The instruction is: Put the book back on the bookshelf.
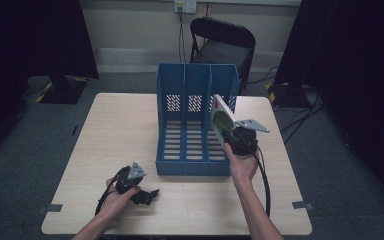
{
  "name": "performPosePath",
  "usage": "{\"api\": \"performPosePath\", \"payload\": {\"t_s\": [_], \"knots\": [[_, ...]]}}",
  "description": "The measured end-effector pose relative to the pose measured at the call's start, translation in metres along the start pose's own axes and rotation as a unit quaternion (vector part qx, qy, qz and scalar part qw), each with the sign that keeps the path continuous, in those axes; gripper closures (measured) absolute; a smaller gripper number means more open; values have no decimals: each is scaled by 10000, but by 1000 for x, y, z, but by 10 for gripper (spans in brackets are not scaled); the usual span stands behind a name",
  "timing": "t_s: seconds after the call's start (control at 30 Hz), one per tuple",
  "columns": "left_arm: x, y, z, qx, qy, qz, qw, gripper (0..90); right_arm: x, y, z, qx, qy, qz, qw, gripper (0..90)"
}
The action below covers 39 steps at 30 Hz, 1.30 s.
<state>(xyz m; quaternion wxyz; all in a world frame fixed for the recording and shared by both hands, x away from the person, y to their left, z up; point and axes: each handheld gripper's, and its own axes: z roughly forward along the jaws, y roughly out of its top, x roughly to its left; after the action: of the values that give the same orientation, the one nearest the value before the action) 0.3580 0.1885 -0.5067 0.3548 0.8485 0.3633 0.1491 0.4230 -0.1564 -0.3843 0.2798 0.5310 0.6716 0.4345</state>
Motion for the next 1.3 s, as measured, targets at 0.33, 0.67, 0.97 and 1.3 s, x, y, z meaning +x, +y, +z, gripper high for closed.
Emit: {"api": "performPosePath", "payload": {"t_s": [0.33,0.67,0.97,1.3], "knots": [[1,0,0,6,-24,25,10000,0,2,-10,23,146,-113,73,9998,765],[1,0,0,7,-26,40,10000,0,3,-17,36,348,-237,72,9991,765],[1,0,0,6,-32,47,10000,0,-6,-21,37,490,-279,-23,9984,764],[1,0,0,5,-31,43,10000,0,-6,-26,39,602,-221,-67,9979,761]]}}
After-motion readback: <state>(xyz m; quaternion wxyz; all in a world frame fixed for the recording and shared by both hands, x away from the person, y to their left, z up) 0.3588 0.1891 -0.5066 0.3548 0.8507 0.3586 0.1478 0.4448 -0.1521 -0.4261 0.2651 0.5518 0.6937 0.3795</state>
